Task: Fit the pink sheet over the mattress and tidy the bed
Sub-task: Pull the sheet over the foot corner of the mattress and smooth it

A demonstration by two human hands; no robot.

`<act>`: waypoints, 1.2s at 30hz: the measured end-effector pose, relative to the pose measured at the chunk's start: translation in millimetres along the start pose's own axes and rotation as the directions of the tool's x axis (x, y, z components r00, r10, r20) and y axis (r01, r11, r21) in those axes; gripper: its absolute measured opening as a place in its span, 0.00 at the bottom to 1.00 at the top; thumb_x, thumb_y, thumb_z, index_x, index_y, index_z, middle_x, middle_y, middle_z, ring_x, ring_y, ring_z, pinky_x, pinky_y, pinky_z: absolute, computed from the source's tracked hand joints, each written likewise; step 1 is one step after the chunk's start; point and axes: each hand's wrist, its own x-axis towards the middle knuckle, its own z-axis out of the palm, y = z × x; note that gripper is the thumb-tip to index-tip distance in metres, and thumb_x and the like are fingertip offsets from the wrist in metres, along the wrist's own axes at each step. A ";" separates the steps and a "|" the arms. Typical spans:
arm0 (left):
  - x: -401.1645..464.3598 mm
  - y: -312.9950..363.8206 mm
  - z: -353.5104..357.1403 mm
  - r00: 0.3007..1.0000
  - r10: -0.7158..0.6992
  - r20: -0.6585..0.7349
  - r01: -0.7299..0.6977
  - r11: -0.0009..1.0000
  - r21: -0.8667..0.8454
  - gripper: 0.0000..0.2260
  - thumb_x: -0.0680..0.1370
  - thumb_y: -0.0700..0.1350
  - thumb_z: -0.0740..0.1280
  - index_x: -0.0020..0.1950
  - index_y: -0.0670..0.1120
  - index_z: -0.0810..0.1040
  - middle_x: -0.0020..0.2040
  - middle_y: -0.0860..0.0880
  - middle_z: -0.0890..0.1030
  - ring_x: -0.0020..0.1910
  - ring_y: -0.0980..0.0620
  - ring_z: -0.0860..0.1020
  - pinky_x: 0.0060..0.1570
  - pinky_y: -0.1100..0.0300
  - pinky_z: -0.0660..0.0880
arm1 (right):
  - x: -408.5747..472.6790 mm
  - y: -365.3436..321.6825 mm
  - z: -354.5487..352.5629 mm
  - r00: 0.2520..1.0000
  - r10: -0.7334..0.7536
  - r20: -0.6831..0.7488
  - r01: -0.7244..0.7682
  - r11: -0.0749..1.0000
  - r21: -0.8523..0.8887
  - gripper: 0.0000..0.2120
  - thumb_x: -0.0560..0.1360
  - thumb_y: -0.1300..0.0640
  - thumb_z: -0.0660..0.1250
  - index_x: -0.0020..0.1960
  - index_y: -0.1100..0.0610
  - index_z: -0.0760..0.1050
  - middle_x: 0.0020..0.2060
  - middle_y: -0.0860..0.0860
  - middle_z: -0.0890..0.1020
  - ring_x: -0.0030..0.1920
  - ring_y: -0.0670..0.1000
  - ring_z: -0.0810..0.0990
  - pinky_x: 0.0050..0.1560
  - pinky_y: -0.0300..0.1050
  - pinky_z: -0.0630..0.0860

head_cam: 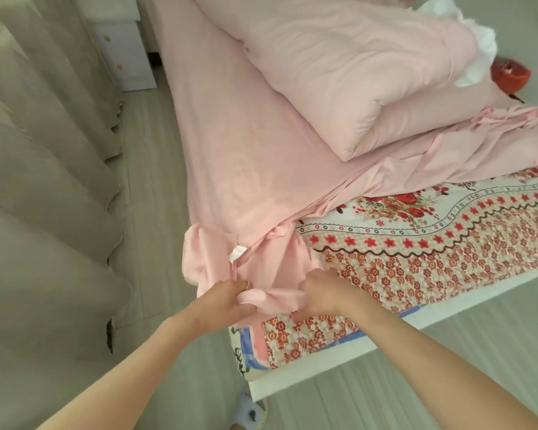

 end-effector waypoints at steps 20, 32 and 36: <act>-126.9 -17.8 110.9 0.962 0.162 -0.222 -0.109 0.967 0.232 0.26 0.72 0.57 0.65 0.66 0.44 0.70 0.70 0.50 0.69 0.69 0.49 0.66 0.68 0.52 0.63 | -123.9 -95.5 88.7 0.992 0.065 -0.112 0.022 0.767 0.642 0.21 0.74 0.46 0.65 0.28 0.55 0.62 0.25 0.48 0.64 0.26 0.47 0.62 0.29 0.42 0.57; -147.1 -24.3 120.0 0.952 -0.033 -0.303 0.066 0.993 0.099 0.11 0.76 0.34 0.56 0.55 0.44 0.73 0.39 0.48 0.78 0.38 0.46 0.70 0.35 0.60 0.64 | -111.0 -29.8 123.9 0.758 0.093 -0.645 -0.142 0.990 -0.024 0.10 0.69 0.58 0.68 0.49 0.60 0.79 0.48 0.54 0.79 0.53 0.56 0.74 0.55 0.51 0.67; -148.5 -19.6 124.5 0.953 -0.020 -0.303 0.118 0.944 0.308 0.16 0.77 0.37 0.56 0.62 0.48 0.73 0.49 0.42 0.82 0.45 0.38 0.76 0.39 0.57 0.65 | -106.9 -19.3 111.5 0.672 0.072 -0.737 -0.046 0.997 0.055 0.07 0.65 0.66 0.71 0.44 0.61 0.80 0.40 0.55 0.80 0.44 0.57 0.77 0.50 0.49 0.71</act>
